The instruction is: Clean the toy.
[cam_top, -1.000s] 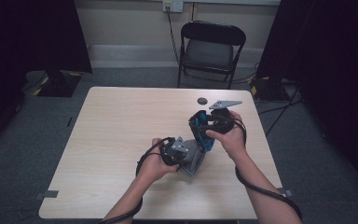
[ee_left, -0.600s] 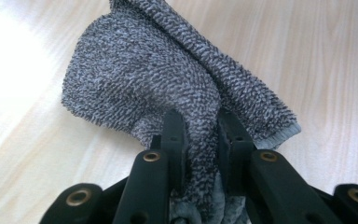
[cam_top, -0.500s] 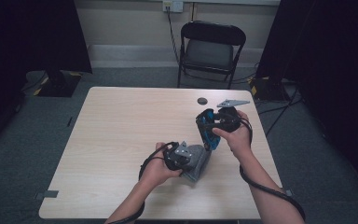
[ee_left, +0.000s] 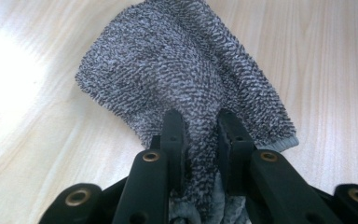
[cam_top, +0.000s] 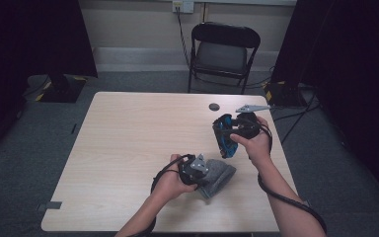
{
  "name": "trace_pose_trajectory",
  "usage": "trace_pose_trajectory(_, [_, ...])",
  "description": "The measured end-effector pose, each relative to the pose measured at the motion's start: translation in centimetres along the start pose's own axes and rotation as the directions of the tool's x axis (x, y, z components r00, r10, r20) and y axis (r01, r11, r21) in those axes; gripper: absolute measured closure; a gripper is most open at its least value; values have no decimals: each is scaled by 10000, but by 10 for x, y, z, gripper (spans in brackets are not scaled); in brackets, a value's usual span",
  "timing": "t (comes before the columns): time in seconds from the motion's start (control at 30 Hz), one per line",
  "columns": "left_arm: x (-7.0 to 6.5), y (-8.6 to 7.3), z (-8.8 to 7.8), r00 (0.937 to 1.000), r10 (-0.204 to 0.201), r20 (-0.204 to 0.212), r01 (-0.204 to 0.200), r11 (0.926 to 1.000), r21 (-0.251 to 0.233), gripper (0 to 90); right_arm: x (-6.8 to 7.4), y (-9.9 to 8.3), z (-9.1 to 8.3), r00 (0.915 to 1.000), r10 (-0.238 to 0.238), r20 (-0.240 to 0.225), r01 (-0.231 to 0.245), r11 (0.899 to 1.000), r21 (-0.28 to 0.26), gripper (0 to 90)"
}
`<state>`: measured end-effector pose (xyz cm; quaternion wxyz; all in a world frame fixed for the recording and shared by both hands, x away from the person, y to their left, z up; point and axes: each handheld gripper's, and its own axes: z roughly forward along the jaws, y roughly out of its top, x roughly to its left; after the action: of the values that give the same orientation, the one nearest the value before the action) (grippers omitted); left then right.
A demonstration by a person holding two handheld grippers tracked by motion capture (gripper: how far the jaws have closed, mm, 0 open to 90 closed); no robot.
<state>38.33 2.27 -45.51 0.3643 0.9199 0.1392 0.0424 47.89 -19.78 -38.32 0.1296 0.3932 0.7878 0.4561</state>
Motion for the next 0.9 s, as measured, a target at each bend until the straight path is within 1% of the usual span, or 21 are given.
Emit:
trace_pose_trajectory(0.03, [4,0,-4,9995,316,-57,-315,9993,221,750,-1,-1,-1,10000,-10,49,10,10000,-22,252])
trace_pose_trajectory(0.07, [5,-1,-6,9998,191,-65,-190,9997,179,750,-2,-2,-2,10000,12,67,-12,10000,11,252])
trace_pose_trajectory(0.1, [5,-3,-8,9998,-95,-185,94,9999,-56,750,-4,-3,-3,10000,68,55,-68,10000,24,252])
trace_pose_trajectory(0.2, [13,-8,-18,9986,-213,-479,206,9997,-147,748,-9,-6,-6,9998,77,171,-78,9999,78,252])
trace_pose_trajectory(0.27, [18,-12,-26,9971,-379,-667,364,9991,-225,749,-12,-8,-8,9997,82,246,-86,9998,161,252])
trace_pose_trajectory(0.37, [27,-20,-39,9932,-598,-1000,570,9979,-304,748,-18,-13,-11,9994,166,313,-174,9995,254,252])
trace_pose_trajectory(0.4, [31,-24,-44,9909,-702,-1152,662,9971,-380,749,-20,-15,-12,9992,151,361,-161,9995,285,251])
trace_pose_trajectory(0.47, [37,-29,-52,9870,-891,-1339,848,9957,-379,748,-24,-20,-13,9989,207,433,-222,9991,367,252])
trace_pose_trajectory(0.5, [41,-34,-57,9835,-1022,-1495,970,9944,-414,748,-26,-22,-14,9988,237,433,-254,9989,384,252])
trace_pose_trajectory(0.57, [45,-39,-63,9798,-1137,-1644,1092,9934,-363,748,-29,-27,-15,9981,296,538,-323,9982,500,251])
trace_pose_trajectory(0.6, [48,-43,-67,9766,-1212,-1774,1167,9925,-360,748,-32,-30,-16,9979,292,574,-323,9980,537,252])
trace_pose_trajectory(0.67, [51,-49,-71,9730,-1346,-1873,1305,9909,-344,747,-36,-34,-17,9969,443,651,-481,9972,571,252])
trace_pose_trajectory(0.7, [53,-52,-74,9703,-1460,-1931,1407,9892,-411,747,-38,-36,-18,9967,471,659,-511,9968,609,252])
trace_pose_trajectory(0.73, [55,-55,-76,9660,-1637,-2002,1572,9864,-482,746,-40,-37,-18,9965,506,664,-549,9964,651,251])
trace_pose_trajectory(0.8, [59,-60,-80,9619,-1770,-2084,1714,9842,-450,745,-42,-40,-19,9961,444,762,-503,9957,780,251])
trace_pose_trajectory(0.87, [64,-65,-84,9550,-1980,-2208,1923,9802,-476,746,-44,-42,-21,9952,494,850,-565,9949,835,252])
trace_pose_trajectory(0.9, [66,-68,-86,9525,-2028,-2270,1967,9792,-494,746,-45,-43,-21,9951,494,862,-569,9946,866,252])
